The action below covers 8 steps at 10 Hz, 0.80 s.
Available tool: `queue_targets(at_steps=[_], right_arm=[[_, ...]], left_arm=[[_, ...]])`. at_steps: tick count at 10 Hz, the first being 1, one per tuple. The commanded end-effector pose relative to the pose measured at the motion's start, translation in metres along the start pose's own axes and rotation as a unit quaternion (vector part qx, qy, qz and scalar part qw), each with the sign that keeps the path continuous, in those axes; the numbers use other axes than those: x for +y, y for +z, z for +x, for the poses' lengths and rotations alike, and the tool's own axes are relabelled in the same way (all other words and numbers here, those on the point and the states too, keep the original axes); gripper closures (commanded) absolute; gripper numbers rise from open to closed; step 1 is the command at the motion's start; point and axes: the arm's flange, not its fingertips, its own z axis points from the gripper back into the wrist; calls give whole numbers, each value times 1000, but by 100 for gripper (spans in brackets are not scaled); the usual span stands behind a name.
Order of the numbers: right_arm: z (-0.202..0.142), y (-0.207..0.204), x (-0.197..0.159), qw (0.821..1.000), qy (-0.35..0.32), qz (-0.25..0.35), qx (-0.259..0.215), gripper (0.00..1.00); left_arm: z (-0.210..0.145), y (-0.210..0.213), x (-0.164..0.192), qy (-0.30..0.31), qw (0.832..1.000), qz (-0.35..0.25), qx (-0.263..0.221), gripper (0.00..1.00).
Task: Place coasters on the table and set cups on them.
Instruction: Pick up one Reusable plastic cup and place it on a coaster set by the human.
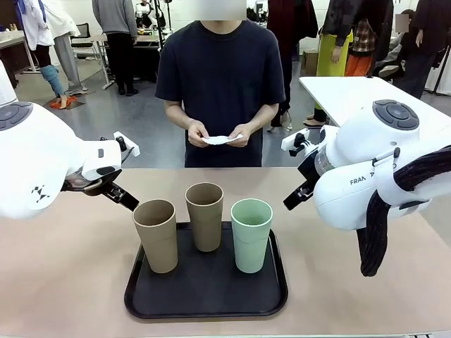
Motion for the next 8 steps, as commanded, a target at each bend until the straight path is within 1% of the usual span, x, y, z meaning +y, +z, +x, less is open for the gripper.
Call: queue_targets(at_steps=[1,5,6,7,8], right_arm=[[0,0,0,1000,0,0,0,0],[0,0,0,1000,0,0,0,0],[6,15,-6,1000,-13,-6,11,0],[20,50,-14,999,-31,-16,-15,0],[29,95,-22,999,-41,-22,-16,0]], left_arm=[[0,0,0,0,1000,0,0,0],[0,0,0,0,1000,0,0,0],[0,0,0,0,1000,0,0,0],[18,32,3,-24,1000,-5,-9,0],[33,74,5,-43,998,13,-34,0]])
